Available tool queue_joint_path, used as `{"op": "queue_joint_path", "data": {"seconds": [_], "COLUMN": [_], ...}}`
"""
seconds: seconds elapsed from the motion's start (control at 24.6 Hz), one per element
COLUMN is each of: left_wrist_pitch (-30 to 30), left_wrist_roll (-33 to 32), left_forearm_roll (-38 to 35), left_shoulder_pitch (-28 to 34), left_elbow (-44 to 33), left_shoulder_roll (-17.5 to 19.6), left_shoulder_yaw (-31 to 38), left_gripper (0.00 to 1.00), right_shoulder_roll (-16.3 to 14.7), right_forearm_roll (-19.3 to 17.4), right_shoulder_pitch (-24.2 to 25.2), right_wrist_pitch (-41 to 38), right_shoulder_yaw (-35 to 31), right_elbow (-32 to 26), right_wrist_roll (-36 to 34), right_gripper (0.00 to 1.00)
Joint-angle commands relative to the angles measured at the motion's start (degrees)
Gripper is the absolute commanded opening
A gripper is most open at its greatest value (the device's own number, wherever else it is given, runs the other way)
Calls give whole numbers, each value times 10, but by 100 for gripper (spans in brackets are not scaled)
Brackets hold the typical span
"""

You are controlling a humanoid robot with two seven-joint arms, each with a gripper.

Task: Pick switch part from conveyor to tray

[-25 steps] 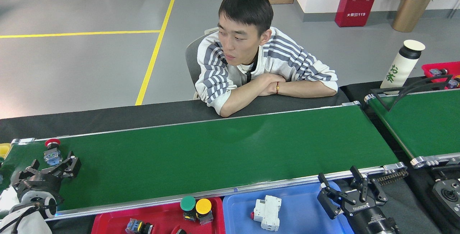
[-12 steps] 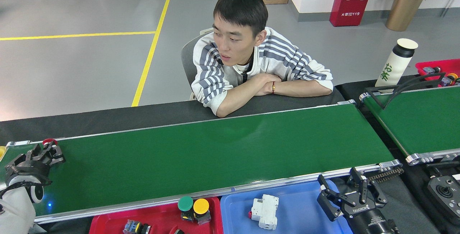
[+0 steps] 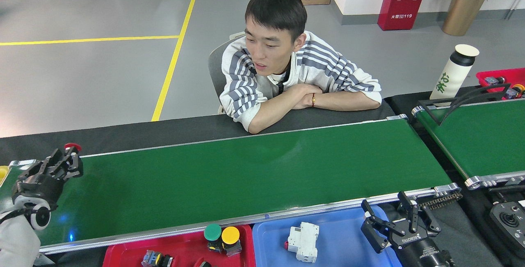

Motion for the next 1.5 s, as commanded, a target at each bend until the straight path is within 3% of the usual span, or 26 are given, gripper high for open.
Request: {"op": "queue_joint_path", "data": {"seconds": [0.0, 0.12, 0.28, 0.53, 0.57, 0.65, 0.73, 0.81, 0.97, 1.22, 1.3, 1.46], "left_wrist_pitch": [-55, -104, -104, -104, -104, -104, -104, -104, -104, -104, -47, 57], "left_wrist_roll": [-18, -25, -29, -27, -27, -28, -28, -28, -31, -40, -47, -48], "left_forearm_roll": [23, 53, 53, -1, -2, -7, -21, -21, -21, -24, -25, -25], "left_shoulder_pitch": [45, 131, 218, 285, 286, 288, 290, 298, 304, 317, 329, 363], "left_elbow": [-117, -266, -409, -466, -466, -466, -466, -466, -473, -462, -456, -440], "left_shoulder_roll": [-5, -21, -53, -65, -67, -95, -121, -123, -130, -159, -165, -156], "left_shoulder_yaw": [0, -8, -45, -102, -104, -103, -96, -92, -68, 105, 144, 158], "left_gripper": [3, 3, 3, 8, 19, 59, 73, 100, 100, 100, 100, 100], "right_shoulder_roll": [0, 0, 0, 5, 6, 6, 7, 8, 9, 18, 26, 34], "right_forearm_roll": [1, 1, 1, 1, 1, 1, 1, 1, 1, 0, 0, -1], "right_shoulder_pitch": [-4, -4, -2, 15, 18, 18, 19, 21, 23, 30, 30, 30], "right_wrist_pitch": [3, 4, 4, 4, 4, 5, 5, 4, 5, 5, 6, 7], "right_shoulder_yaw": [-3, -3, -5, -7, -7, -9, -9, -9, -10, -19, -23, -25], "right_elbow": [-7, -7, -7, -8, -8, -8, -9, -8, -8, -9, -9, -8], "right_wrist_roll": [-1, -1, -1, -1, -1, -1, -1, -1, -1, -2, -3, -2], "right_gripper": [100, 100, 99, 99, 99, 99, 99, 99, 99, 99, 99, 99]}}
